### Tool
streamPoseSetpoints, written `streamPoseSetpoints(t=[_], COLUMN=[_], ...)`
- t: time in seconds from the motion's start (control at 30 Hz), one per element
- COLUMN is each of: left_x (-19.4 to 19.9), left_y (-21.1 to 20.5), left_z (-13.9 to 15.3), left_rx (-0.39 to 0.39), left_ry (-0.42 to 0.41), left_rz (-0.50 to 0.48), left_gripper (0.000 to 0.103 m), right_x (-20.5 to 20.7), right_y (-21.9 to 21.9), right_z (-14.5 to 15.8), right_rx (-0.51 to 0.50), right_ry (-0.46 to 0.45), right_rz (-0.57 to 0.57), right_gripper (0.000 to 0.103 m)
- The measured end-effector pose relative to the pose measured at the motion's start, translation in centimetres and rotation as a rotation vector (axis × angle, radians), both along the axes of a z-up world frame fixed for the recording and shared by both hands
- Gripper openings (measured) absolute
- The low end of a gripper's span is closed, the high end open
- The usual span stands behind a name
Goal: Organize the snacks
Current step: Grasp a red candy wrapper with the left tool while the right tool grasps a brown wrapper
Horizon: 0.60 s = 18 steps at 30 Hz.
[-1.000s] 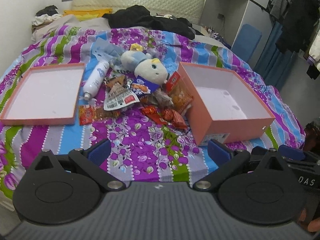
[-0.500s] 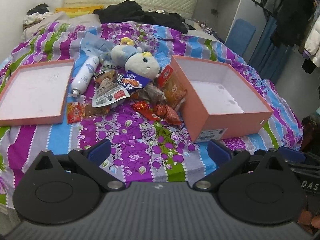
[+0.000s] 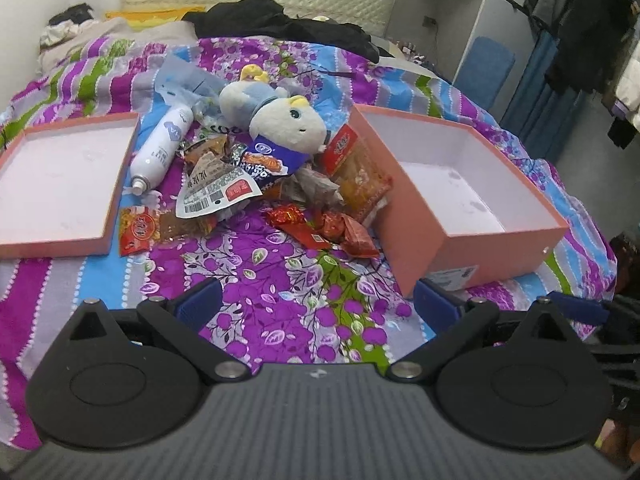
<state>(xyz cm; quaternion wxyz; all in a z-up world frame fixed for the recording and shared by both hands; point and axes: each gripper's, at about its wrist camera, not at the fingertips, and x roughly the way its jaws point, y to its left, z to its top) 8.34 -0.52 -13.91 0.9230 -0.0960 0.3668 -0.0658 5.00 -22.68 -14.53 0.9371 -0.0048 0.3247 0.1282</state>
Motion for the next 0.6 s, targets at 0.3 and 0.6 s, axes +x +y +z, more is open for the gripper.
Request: streamPoseSetpoints(t=[0.3,0.6], left_x=[5.2,12.2], left_y=[2.8,4.5], left_z=[-4.2,-8.2], left_rx=[-0.089,-0.130], left_ry=[0.017,0.010], left_rz=[0.041,0.000], left_gripper=[0.100,0.091], right_x=[3.9,9.0], right_y=[4.0,8.4], right_z=[-2.7,-6.4], right_rx=[-0.165,-0.320], right_ry=[-0.040,-0.089], right_rz=[0.089,0.151], right_gripper=[0.053,0.049])
